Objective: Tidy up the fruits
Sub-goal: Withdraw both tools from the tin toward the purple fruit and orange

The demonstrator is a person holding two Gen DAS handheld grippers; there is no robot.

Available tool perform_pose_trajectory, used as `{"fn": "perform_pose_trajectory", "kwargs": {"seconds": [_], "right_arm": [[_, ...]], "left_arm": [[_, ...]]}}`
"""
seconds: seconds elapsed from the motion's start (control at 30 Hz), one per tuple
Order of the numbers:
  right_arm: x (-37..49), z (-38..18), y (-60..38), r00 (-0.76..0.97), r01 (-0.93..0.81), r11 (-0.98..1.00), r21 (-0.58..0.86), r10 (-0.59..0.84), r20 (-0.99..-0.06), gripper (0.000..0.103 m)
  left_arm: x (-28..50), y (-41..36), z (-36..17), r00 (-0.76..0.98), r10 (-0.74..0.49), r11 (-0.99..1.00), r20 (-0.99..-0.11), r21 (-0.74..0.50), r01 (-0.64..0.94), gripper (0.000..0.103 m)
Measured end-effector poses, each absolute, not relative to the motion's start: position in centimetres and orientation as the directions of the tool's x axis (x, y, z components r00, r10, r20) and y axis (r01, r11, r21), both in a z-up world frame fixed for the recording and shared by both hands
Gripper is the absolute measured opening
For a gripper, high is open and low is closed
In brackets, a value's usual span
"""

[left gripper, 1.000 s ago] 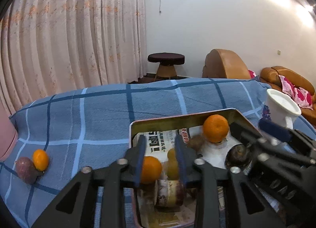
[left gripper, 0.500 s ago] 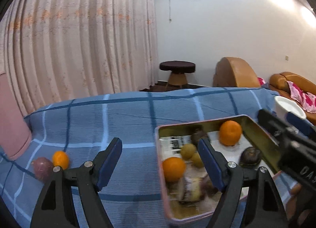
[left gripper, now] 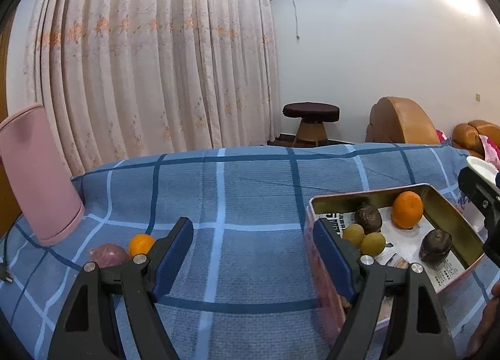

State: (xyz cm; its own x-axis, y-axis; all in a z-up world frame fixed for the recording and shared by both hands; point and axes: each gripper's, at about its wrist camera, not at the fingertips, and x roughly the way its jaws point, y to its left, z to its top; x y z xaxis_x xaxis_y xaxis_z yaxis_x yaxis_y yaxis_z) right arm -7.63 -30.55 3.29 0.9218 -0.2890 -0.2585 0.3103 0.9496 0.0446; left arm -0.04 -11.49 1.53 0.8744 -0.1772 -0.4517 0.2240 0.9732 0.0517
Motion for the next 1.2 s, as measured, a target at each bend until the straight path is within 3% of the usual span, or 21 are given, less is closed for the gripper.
{"fn": "perform_pose_trajectory", "kwargs": {"seconds": [0.47,0.67,0.97,1.2], "right_arm": [[-7.7,3.0,-26.7,0.924,0.273,0.960,0.056,-0.246,-0.292,0.103],[-6.7,2.7,-22.9,0.930,0.205,0.979,0.021,-0.188,-0.315,0.092],[-4.7,2.4,-18.0,0.933,0.140,0.990,0.024,-0.124,-0.339,0.091],[-2.4,2.1,-14.7,0.921,0.106,0.993,0.051,-0.078,-0.381,0.081]], "left_arm": [[0.1,-7.0,1.1,0.858,-0.170,0.979,-0.484,0.017,0.203,0.080],[0.7,-4.6,1.0,0.855,-0.153,0.984,-0.496,0.000,0.176,0.080],[1.7,-0.8,0.8,0.854,-0.118,0.991,-0.506,-0.008,0.132,0.080],[2.6,1.5,0.5,0.846,-0.100,0.994,-0.523,-0.022,0.103,0.080]]}}
